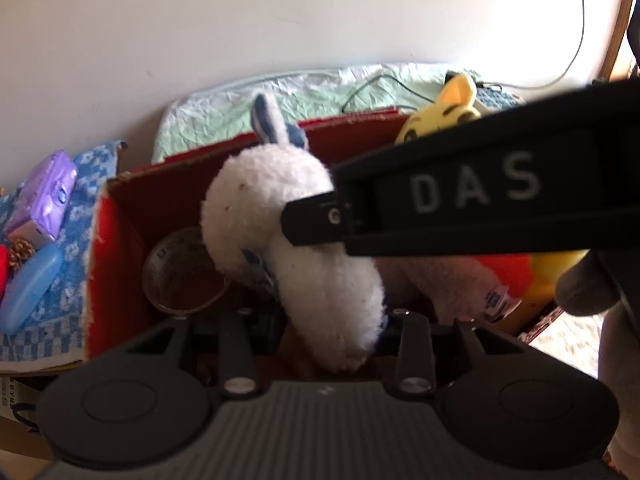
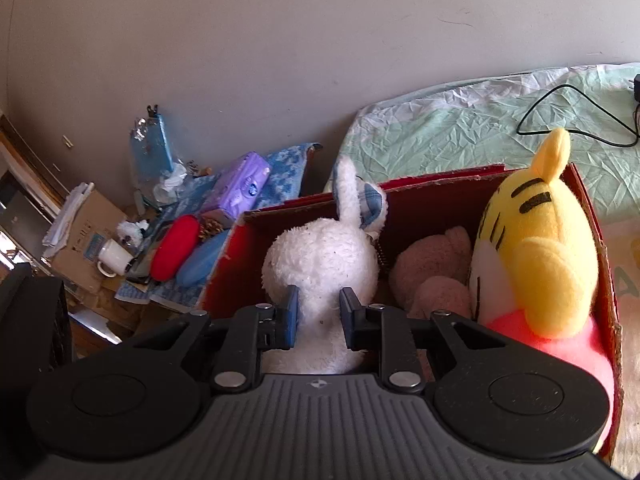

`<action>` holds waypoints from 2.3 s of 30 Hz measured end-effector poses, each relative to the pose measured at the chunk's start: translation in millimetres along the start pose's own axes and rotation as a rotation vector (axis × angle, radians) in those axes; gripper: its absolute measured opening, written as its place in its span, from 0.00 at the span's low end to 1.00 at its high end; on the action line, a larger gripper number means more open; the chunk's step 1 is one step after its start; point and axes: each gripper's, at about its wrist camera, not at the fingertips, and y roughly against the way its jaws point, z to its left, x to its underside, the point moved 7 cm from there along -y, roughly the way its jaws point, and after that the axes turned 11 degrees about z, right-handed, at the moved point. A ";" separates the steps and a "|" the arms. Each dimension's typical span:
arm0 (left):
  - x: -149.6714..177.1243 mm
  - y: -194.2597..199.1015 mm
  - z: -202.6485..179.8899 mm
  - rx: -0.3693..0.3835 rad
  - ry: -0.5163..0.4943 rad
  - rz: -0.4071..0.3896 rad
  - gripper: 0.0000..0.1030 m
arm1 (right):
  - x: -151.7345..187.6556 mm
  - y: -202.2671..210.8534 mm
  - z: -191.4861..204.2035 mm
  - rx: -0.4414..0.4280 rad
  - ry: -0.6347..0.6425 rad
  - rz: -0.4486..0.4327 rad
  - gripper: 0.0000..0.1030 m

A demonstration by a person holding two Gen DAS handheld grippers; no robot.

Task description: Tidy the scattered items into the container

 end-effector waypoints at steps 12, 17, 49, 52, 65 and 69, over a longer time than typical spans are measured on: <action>9.1 -3.2 9.0 0.089 -0.017 0.037 0.65 | 1.8 -25.6 -7.6 0.090 -0.033 0.076 0.22; 7.7 -9.5 7.8 0.154 -0.016 0.064 0.67 | 1.5 -25.5 -9.3 0.122 -0.047 0.098 0.25; 23.6 32.4 16.0 0.131 0.030 -0.004 0.79 | 0.8 26.2 -11.6 0.015 -0.089 -0.011 0.29; 14.8 24.1 20.5 0.123 0.048 -0.010 0.79 | 3.7 29.5 -12.3 0.020 -0.087 -0.010 0.29; -3.0 27.6 36.9 0.050 0.134 0.002 0.79 | 17.2 49.6 -20.4 0.038 -0.105 -0.025 0.29; -6.3 29.0 34.0 -0.001 0.166 0.018 0.79 | 18.5 54.3 -20.3 0.046 -0.105 -0.033 0.29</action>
